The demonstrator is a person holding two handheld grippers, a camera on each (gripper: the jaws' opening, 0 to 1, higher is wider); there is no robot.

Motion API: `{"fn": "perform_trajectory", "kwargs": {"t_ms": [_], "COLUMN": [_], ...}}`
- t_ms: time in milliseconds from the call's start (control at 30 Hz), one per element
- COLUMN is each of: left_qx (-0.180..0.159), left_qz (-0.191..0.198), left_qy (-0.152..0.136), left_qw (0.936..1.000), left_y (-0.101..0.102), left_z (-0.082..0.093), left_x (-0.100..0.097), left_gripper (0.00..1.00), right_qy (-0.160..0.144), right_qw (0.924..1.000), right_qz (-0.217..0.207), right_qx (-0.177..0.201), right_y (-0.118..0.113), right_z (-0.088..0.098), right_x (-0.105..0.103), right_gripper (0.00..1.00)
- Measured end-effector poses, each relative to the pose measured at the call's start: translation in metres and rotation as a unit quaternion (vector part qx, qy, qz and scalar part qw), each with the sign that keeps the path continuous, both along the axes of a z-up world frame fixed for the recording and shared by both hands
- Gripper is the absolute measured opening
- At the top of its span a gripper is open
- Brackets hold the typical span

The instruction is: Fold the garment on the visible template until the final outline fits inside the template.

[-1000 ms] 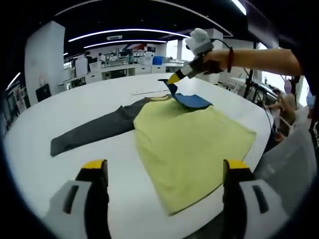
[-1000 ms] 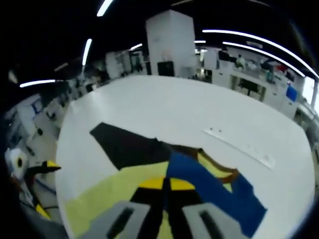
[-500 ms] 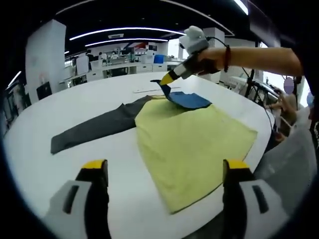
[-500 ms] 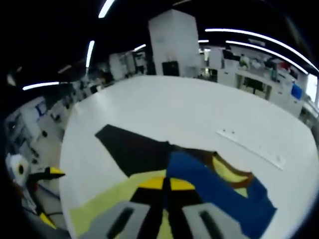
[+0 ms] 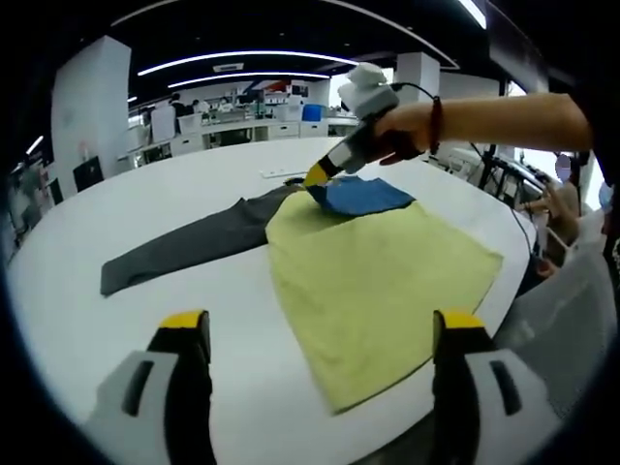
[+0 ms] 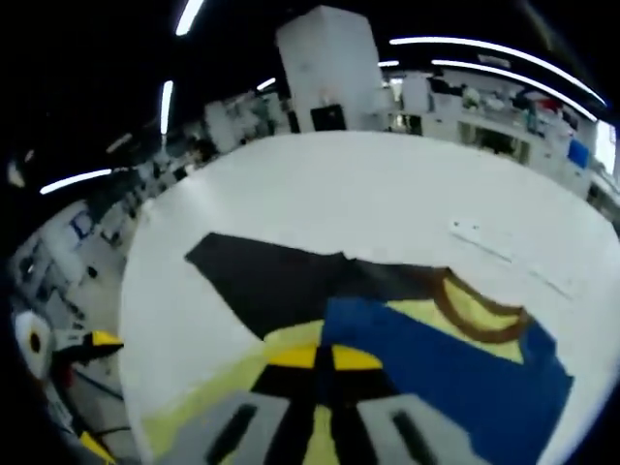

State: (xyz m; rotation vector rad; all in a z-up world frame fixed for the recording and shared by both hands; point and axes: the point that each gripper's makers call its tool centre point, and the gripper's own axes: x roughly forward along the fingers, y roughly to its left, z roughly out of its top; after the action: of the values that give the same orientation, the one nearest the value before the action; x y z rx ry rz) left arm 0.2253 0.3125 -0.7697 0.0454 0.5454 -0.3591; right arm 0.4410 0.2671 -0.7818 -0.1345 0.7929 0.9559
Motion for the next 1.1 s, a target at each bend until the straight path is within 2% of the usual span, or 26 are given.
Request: {"fn": "perform_trajectory", "kwargs": {"t_ms": [133,233,367,467,700,867,933,1000,1100], "left_qx": [0.000,0.001,0.001,-0.001,0.007,-0.007,-0.010,-0.016,-0.009], "left_qz": [0.003,0.005,0.011,0.016,0.034,0.071,0.089,0.103,0.122], "left_qy": [-0.002,-0.002,-0.003,-0.006,-0.022,-0.035,-0.037,-0.039,-0.042], "left_qw": [1.0000,1.0000,0.9999,0.9999,0.9991,0.9969,0.9953,0.9937,0.9915], "left_y": [0.003,0.006,0.012,0.016,0.044,0.077,0.091,0.104,0.118], "left_z": [-0.001,-0.002,0.000,0.004,0.019,0.027,0.028,0.029,0.031], "left_x": [0.001,0.000,0.002,0.004,0.022,0.038,0.043,0.048,0.053], "left_gripper": [0.92,0.92,0.93,0.94,0.95,0.98,0.98,0.98,0.98], "right_qy": [0.005,0.007,-0.015,-0.033,-0.043,-0.041,-0.054,-0.054,-0.058], "right_qw": [0.9999,0.9998,0.9995,0.9988,0.9981,0.9977,0.9965,0.9962,0.9955], "right_qz": [0.010,0.014,0.025,0.036,0.041,0.046,0.055,0.060,0.064], "right_qx": [0.006,0.010,0.008,0.009,0.018,0.029,0.032,0.032,0.039], "right_y": [0.008,0.009,0.003,-0.003,-0.018,-0.032,-0.039,-0.047,-0.058], "right_z": [0.000,0.002,0.008,0.012,0.019,0.021,0.025,0.024,0.028], "right_x": [-0.009,-0.011,-0.011,-0.010,-0.019,-0.024,-0.033,-0.036,-0.037], "right_gripper": [0.14,0.30,0.58,0.75,0.98,0.99,0.99,0.99,0.99]}}
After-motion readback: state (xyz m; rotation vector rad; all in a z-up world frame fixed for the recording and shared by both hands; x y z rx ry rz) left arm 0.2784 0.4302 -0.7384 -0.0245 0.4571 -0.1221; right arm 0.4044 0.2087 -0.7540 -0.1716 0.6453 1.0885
